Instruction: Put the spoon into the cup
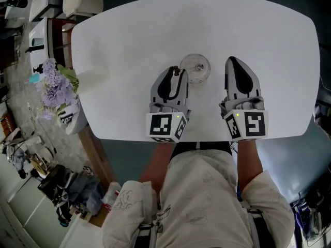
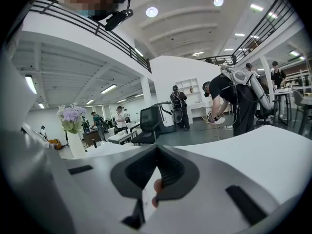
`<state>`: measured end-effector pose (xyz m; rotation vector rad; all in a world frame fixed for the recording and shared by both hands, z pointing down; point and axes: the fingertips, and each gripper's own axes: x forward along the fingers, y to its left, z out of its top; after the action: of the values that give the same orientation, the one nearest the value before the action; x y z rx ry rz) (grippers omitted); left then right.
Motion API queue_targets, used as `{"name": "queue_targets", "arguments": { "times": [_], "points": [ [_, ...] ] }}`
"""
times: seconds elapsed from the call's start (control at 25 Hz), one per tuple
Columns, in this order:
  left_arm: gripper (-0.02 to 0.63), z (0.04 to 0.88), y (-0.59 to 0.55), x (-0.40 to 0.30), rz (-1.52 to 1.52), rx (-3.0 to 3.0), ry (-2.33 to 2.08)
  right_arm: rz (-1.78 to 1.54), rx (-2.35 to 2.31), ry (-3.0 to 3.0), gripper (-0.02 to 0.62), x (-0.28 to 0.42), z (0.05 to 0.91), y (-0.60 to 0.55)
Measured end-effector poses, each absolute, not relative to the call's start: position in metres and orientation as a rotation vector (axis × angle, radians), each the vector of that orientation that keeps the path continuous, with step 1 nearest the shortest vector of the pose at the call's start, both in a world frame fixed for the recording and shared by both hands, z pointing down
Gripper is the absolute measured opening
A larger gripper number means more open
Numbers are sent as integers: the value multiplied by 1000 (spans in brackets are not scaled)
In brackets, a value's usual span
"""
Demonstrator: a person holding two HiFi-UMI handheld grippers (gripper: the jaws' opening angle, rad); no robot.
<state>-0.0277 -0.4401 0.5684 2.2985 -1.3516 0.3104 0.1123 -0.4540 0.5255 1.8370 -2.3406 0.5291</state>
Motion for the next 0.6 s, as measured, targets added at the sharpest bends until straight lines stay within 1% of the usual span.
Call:
{"name": "queue_targets", "arguments": {
  "times": [0.32,0.6],
  "points": [
    [133,528,-421,-39,246,2360,-1377,424,1871,-2367,-8,102,483,-426],
    [133,491,-378,-61,213,2418,-1389,344,1902,-2357,-8,87,441,-377]
  ]
}}
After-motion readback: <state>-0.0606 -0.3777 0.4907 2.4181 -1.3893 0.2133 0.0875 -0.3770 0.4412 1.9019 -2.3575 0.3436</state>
